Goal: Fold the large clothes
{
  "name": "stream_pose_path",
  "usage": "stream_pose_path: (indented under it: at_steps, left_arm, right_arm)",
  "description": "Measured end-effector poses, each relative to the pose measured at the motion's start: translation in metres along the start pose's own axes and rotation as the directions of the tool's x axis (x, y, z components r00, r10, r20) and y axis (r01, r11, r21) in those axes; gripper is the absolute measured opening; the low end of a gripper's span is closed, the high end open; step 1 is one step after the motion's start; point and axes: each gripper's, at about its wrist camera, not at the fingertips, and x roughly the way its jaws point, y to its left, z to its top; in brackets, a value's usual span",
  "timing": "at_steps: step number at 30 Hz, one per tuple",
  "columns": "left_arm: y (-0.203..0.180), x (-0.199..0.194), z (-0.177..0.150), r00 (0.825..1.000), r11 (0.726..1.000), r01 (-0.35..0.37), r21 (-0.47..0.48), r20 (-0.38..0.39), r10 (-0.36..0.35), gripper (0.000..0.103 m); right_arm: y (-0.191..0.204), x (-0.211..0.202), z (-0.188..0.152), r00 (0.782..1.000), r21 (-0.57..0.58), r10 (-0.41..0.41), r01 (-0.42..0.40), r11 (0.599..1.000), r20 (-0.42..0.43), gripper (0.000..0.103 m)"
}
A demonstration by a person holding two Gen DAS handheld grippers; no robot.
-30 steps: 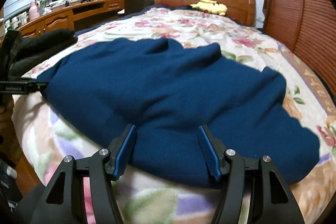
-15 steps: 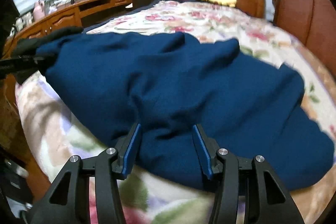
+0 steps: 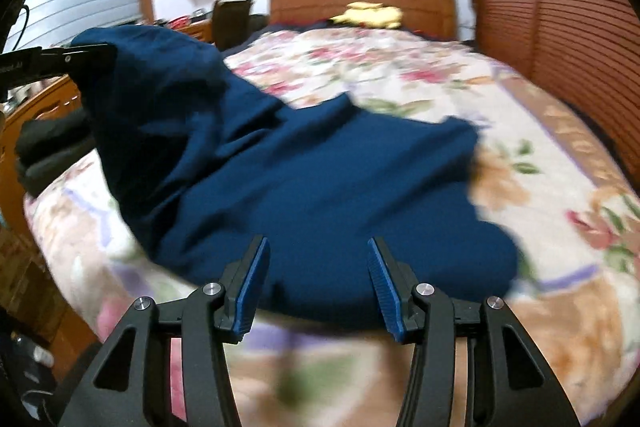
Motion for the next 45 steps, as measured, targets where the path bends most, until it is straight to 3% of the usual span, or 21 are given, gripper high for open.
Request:
stream_pose_path:
  at_steps: [6, 10, 16, 19, 23, 25, 27, 28, 31, 34, 40, 45]
  left_arm:
    - [-0.063, 0.021, 0.02, 0.997, 0.994, 0.08, 0.08, -0.011, -0.08, 0.006]
    - [-0.105, 0.038, 0.027, 0.995, 0.986, 0.099, 0.134, -0.035, -0.095, 0.006]
    - [-0.159, 0.061, 0.011, 0.979, 0.963, 0.187, 0.195, -0.114, -0.167, 0.005]
    - [-0.171, 0.069, -0.001, 0.977, 0.956, 0.188, 0.225, -0.144, -0.158, 0.006]
    - [-0.168, 0.076, -0.006, 0.977, 0.963, 0.164, 0.216, -0.173, -0.128, 0.007]
    - [-0.162, 0.068, -0.005, 0.976, 0.964, 0.175, 0.198, -0.163, -0.144, 0.013]
    - [-0.156, 0.056, -0.004, 0.976, 0.964, 0.192, 0.186, -0.138, -0.168, 0.025]
    - [-0.152, 0.047, -0.005, 0.978, 0.965, 0.186, 0.187, -0.127, -0.164, 0.036]
    - [-0.139, 0.027, -0.006, 0.98, 0.966, 0.192, 0.173, -0.094, -0.178, 0.052]
    - [-0.122, 0.011, -0.01, 0.985, 0.972, 0.169, 0.163, -0.047, -0.163, 0.079]
    - [-0.085, -0.005, -0.024, 0.993, 0.984, 0.115, 0.137, 0.003, -0.117, 0.08]
    - [-0.058, -0.003, -0.041, 0.996, 0.991, 0.087, 0.106, -0.005, -0.087, 0.08]
  right_arm:
    - [-0.044, -0.029, -0.013, 0.993, 0.049, -0.12, 0.118, 0.992, 0.02, 0.05]
    - [-0.073, -0.043, -0.02, 0.986, 0.118, -0.169, 0.166, 0.979, 0.017, 0.047]
    - [-0.091, -0.052, -0.021, 0.982, 0.201, -0.188, 0.181, 0.963, 0.018, 0.042]
    - [-0.09, -0.057, -0.02, 0.983, 0.203, -0.183, 0.174, 0.964, 0.028, 0.042]
    - [-0.092, -0.055, -0.023, 0.984, 0.178, -0.174, 0.167, 0.97, 0.027, 0.042]
    - [-0.091, -0.053, -0.023, 0.985, 0.17, -0.171, 0.164, 0.972, 0.026, 0.042]
    - [-0.095, -0.049, -0.023, 0.986, 0.172, -0.167, 0.16, 0.972, 0.028, 0.042]
    - [-0.096, -0.048, -0.022, 0.986, 0.173, -0.165, 0.158, 0.972, 0.031, 0.042]
    - [-0.096, -0.047, -0.021, 0.987, 0.175, -0.158, 0.148, 0.973, 0.043, 0.042]
    - [-0.096, -0.047, -0.019, 0.987, 0.176, -0.147, 0.135, 0.975, 0.06, 0.042]
    - [-0.087, -0.047, -0.012, 0.987, 0.171, -0.115, 0.095, 0.981, 0.111, 0.042]
    - [-0.072, -0.05, -0.007, 0.984, 0.147, -0.077, 0.053, 0.988, 0.161, 0.042]
